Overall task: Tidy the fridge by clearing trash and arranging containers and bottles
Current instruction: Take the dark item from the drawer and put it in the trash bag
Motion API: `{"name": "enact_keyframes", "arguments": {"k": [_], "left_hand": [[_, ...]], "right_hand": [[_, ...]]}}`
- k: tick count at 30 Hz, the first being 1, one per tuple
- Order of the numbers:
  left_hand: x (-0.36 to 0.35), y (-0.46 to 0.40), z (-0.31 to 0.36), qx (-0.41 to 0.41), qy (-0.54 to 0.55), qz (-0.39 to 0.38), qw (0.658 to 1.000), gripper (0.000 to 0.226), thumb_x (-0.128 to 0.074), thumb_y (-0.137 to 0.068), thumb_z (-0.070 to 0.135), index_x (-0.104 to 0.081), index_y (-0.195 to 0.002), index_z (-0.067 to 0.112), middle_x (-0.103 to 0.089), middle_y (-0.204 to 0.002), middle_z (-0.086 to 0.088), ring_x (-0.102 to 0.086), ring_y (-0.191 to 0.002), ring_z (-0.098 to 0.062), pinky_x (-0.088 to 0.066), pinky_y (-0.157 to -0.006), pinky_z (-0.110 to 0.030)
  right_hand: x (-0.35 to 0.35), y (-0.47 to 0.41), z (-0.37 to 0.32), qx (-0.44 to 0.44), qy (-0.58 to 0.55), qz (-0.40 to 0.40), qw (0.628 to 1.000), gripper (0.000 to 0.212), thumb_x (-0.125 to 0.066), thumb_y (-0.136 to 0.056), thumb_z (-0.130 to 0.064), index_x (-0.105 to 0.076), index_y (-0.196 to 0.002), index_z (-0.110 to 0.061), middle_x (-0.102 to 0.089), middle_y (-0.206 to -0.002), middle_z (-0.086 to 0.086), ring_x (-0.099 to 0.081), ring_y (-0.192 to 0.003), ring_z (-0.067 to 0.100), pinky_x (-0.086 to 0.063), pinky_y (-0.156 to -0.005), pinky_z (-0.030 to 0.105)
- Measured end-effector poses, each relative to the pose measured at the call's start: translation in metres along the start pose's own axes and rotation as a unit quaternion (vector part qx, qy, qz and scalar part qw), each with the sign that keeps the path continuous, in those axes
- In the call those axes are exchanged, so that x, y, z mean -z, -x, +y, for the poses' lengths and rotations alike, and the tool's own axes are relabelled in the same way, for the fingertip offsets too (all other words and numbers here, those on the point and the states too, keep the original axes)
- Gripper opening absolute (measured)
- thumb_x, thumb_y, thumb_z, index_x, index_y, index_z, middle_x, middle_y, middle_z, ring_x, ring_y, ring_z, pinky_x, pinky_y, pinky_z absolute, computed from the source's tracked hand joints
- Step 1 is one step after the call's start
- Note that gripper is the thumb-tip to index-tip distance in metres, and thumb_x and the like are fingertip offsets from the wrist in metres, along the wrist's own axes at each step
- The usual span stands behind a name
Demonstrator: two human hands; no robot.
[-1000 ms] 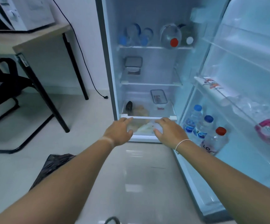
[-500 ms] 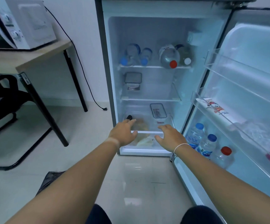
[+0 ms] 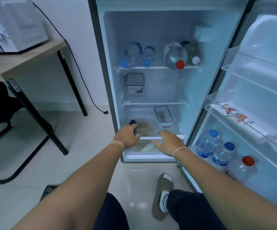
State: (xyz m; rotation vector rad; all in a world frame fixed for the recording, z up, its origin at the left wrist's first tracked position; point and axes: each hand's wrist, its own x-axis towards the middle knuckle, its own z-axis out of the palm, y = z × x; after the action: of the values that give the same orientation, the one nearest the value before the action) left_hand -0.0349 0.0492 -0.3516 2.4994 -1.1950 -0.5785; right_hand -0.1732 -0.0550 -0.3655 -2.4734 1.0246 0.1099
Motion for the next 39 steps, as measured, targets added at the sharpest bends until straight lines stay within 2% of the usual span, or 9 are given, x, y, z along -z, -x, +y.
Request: {"name": "enact_keyframes", "arguments": {"k": [15, 20, 24, 27, 30, 32, 34, 36, 39], "left_hand": [[-0.066, -0.161, -0.06, 0.084, 0.093, -0.038, 0.991, 0.048, -0.042, -0.094, 0.016, -0.04, -0.141, 0.009, -0.044, -0.147, -0.012, -0.043, -0.134, -0.029, -0.035, -0.108, -0.03], [-0.092, -0.22, -0.087, 0.135, 0.179, -0.037, 0.974, 0.047, -0.043, -0.095, 0.018, -0.041, -0.142, 0.014, -0.048, -0.144, -0.011, -0.05, -0.127, -0.03, -0.038, -0.102, -0.027], [-0.107, -0.251, -0.102, 0.173, 0.223, -0.019, 0.959, 0.038, -0.041, -0.092, 0.01, -0.053, -0.128, 0.008, -0.062, -0.124, -0.02, -0.055, -0.096, -0.027, -0.043, -0.088, -0.03], [-0.119, -0.27, -0.108, 0.211, 0.27, 0.003, 0.939, 0.042, -0.04, -0.09, 0.003, -0.052, -0.13, 0.004, -0.059, -0.126, -0.019, -0.053, -0.104, -0.025, -0.041, -0.095, -0.03], [-0.13, -0.29, -0.111, 0.231, 0.316, 0.007, 0.92, 0.043, -0.038, -0.09, -0.001, -0.052, -0.13, 0.005, -0.056, -0.107, -0.01, -0.051, -0.099, -0.022, -0.035, -0.083, -0.023], [-0.134, -0.303, -0.113, 0.248, 0.343, 0.01, 0.906, 0.045, -0.037, -0.09, -0.002, -0.049, -0.133, 0.005, -0.057, -0.121, -0.014, -0.053, -0.112, -0.029, -0.032, -0.084, -0.022], [-0.137, -0.315, -0.115, 0.262, 0.362, 0.012, 0.894, 0.049, -0.036, -0.091, -0.001, -0.044, -0.138, 0.006, -0.05, -0.14, -0.015, -0.047, -0.128, -0.031, -0.034, -0.093, -0.024], [-0.14, -0.324, -0.117, 0.27, 0.378, 0.013, 0.886, 0.05, -0.035, -0.091, -0.001, -0.041, -0.14, 0.006, -0.047, -0.143, -0.017, -0.046, -0.13, -0.033, -0.038, -0.103, -0.03], [-0.144, -0.334, -0.12, 0.276, 0.395, 0.017, 0.876, 0.046, -0.036, -0.09, 0.001, -0.047, -0.135, 0.003, -0.055, -0.133, -0.022, -0.053, -0.121, -0.038, -0.044, -0.101, -0.04]], "right_hand": [[-0.085, -0.168, 0.035, -0.032, -0.162, -0.031, 0.986, 0.046, -0.05, -0.092, -0.032, -0.046, -0.137, -0.023, -0.049, -0.143, 0.004, -0.051, -0.124, 0.025, -0.04, -0.099, 0.028], [-0.126, -0.23, 0.037, -0.043, -0.222, -0.047, 0.973, 0.047, -0.051, -0.091, -0.032, -0.048, -0.137, -0.019, -0.046, -0.146, 0.003, -0.046, -0.132, 0.024, -0.037, -0.111, 0.034], [-0.148, -0.269, 0.026, -0.06, -0.298, -0.051, 0.951, 0.047, -0.052, -0.091, -0.028, -0.048, -0.137, -0.017, -0.05, -0.143, 0.003, -0.048, -0.13, 0.024, -0.038, -0.11, 0.032], [-0.16, -0.292, 0.022, -0.085, -0.335, -0.061, 0.937, 0.048, -0.053, -0.091, -0.025, -0.048, -0.137, -0.016, -0.052, -0.142, 0.006, -0.048, -0.13, 0.025, -0.037, -0.111, 0.034], [-0.171, -0.313, 0.022, -0.122, -0.383, -0.061, 0.914, 0.047, -0.049, -0.09, -0.019, -0.049, -0.137, -0.016, -0.053, -0.141, 0.007, -0.051, -0.127, 0.025, -0.039, -0.11, 0.036], [-0.178, -0.326, 0.021, -0.142, -0.42, -0.056, 0.894, 0.048, -0.046, -0.091, -0.014, -0.047, -0.138, -0.017, -0.054, -0.139, 0.004, -0.055, -0.12, 0.023, -0.043, -0.104, 0.032], [-0.183, -0.337, 0.02, -0.162, -0.463, -0.056, 0.87, 0.049, -0.042, -0.092, -0.012, -0.045, -0.14, -0.019, -0.057, -0.122, 0.003, -0.056, -0.101, 0.02, -0.047, -0.088, 0.03], [-0.187, -0.348, 0.017, -0.179, -0.499, -0.061, 0.846, 0.049, -0.04, -0.092, -0.012, -0.045, -0.14, -0.02, -0.053, -0.109, 0.002, -0.052, -0.094, 0.018, -0.048, -0.094, 0.035], [-0.19, -0.356, 0.013, -0.208, -0.535, -0.068, 0.816, 0.047, -0.04, -0.093, -0.012, -0.047, -0.138, -0.021, -0.06, -0.102, 0.01, -0.058, -0.09, 0.025, -0.048, -0.101, 0.046]]}}
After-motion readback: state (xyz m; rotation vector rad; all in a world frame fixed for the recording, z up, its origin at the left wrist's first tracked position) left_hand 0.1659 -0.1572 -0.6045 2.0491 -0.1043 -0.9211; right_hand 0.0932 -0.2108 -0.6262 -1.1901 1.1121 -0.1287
